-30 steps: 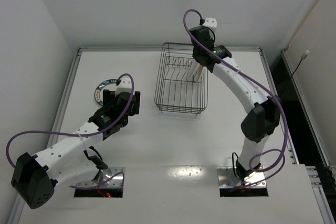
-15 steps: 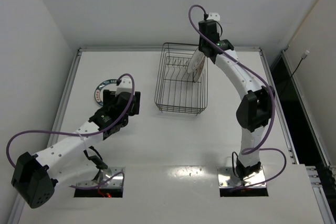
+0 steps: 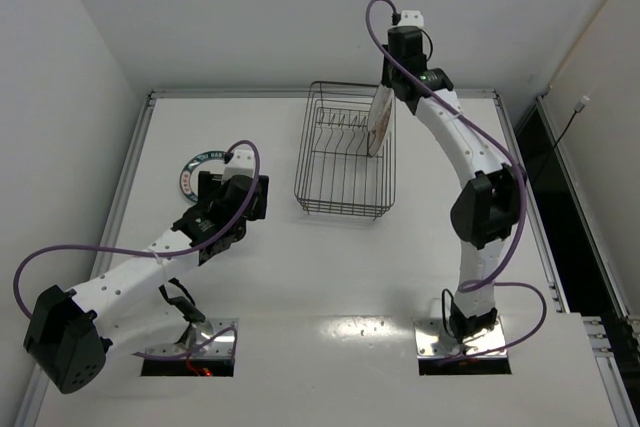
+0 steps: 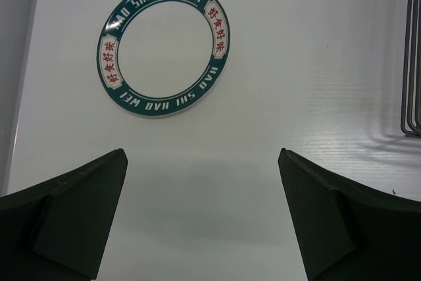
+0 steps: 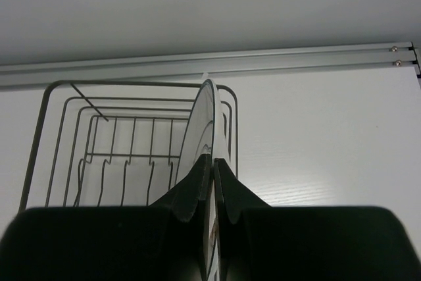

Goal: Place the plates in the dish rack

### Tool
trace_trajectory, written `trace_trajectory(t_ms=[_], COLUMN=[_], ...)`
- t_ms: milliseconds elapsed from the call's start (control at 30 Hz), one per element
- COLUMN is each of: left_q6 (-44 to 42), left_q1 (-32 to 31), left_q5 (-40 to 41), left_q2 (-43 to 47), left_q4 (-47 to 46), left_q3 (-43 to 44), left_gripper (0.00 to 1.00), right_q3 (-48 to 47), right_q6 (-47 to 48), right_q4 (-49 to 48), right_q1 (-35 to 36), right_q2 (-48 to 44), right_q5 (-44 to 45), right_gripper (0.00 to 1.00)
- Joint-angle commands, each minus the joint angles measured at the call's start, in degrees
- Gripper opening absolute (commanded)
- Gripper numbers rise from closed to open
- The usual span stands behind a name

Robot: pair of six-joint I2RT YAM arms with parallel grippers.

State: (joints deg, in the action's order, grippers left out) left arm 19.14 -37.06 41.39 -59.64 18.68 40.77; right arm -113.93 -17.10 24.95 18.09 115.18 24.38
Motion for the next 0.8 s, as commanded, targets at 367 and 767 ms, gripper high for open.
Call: trace_trajectory(t_ms=[367,767], left_q6=[0.02,0.02], left_q1=[-0.30,-0.30], left_q5=[1.15,1.15], left_q2=[0.13,0.13], left_q4=[-0.66,-0.66], left_q3=[2.38,2.38], left_gripper=[1.00,1.00], right_q3=[2.21,10.31], right_q6=[1.72,5.59], right_q4=[-6.14,-9.39], right_q1=[-0.95,4.23], right_q2=[-2.32,-4.08], right_q5=[-2.94,1.55], right_gripper=[0.00,0.00])
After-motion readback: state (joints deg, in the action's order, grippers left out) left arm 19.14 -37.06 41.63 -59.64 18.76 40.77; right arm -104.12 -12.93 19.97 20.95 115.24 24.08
